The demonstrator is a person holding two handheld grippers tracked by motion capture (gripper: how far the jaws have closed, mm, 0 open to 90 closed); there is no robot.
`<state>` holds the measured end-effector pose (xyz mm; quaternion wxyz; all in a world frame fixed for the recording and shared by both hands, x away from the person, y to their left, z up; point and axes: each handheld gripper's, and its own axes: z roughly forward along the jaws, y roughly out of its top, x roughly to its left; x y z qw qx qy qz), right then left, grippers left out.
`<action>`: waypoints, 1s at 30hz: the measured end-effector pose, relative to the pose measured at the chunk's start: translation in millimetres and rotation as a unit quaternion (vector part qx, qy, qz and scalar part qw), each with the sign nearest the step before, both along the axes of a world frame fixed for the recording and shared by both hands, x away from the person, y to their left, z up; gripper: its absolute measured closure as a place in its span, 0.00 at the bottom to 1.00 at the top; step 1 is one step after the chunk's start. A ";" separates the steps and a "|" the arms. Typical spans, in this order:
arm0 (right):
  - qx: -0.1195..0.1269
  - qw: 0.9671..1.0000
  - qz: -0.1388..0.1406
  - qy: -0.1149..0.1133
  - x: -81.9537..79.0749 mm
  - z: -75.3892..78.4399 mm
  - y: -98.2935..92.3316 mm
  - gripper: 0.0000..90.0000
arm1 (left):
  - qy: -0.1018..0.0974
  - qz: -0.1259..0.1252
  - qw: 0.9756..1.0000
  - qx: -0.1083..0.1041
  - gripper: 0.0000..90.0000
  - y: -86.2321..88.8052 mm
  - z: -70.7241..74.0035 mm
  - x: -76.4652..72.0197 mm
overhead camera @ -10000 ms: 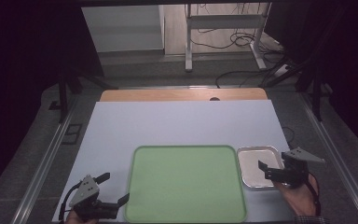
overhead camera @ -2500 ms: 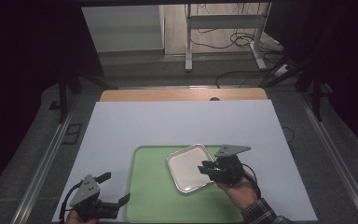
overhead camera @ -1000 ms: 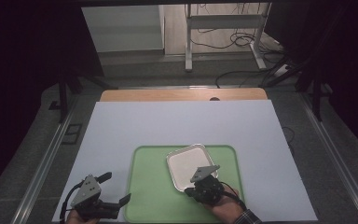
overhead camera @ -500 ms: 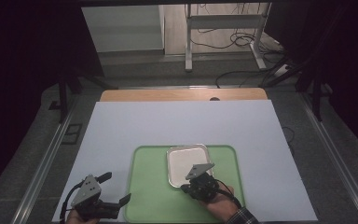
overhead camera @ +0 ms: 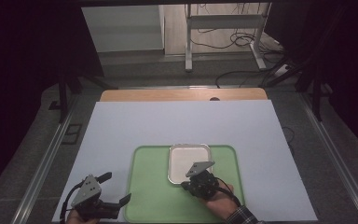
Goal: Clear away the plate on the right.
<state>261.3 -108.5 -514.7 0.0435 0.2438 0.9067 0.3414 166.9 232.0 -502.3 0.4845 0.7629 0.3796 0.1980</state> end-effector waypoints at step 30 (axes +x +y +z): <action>0.025 0.999 -0.017 -0.016 -2.5 18.3 -13.1 0.75 | -0.002 0.000 1.000 0.001 0.01 -0.2 0.1 -0.4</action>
